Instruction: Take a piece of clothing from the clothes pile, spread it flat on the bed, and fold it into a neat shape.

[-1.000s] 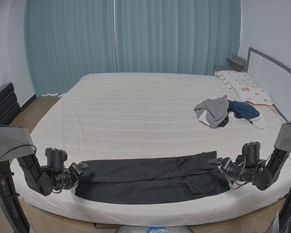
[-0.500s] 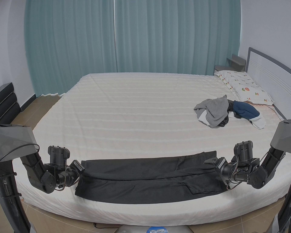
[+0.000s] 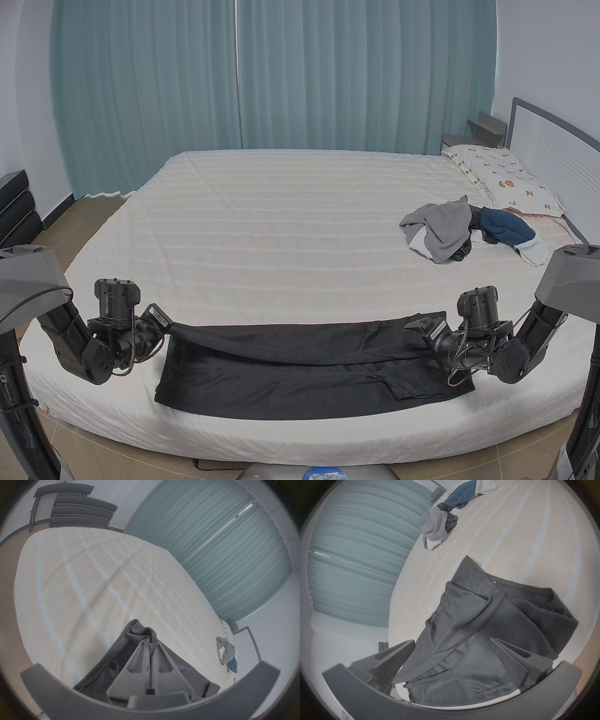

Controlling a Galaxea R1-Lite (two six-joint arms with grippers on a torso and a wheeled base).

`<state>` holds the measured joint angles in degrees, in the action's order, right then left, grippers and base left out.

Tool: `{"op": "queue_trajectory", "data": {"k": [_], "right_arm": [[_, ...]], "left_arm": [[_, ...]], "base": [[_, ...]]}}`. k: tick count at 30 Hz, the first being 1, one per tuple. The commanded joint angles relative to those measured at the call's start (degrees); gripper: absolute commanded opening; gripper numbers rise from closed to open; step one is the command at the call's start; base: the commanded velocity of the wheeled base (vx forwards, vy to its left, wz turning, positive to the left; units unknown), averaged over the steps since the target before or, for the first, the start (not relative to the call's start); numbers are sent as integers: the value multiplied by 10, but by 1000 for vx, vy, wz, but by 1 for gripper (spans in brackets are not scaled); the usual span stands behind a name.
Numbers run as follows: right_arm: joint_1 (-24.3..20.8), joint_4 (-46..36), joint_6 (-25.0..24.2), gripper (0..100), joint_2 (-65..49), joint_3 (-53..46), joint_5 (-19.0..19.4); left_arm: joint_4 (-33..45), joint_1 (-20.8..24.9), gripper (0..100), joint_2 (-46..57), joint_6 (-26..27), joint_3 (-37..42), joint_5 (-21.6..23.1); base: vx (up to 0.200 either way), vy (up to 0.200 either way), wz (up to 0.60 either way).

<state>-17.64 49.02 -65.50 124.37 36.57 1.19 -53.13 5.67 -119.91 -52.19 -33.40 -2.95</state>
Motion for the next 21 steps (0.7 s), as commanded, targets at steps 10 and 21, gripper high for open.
{"op": "queue_trajectory", "data": {"k": [10,21], "right_arm": [[0,5,-28,100,48,57,-17],[1,5,-28,100,61,64,-19]], "left_arm": [[-1,0,0,3,-13,-17,0],[-2,0,0,2,-13,-17,0]], "base": [[0,0,0],[0,0,0]]}}
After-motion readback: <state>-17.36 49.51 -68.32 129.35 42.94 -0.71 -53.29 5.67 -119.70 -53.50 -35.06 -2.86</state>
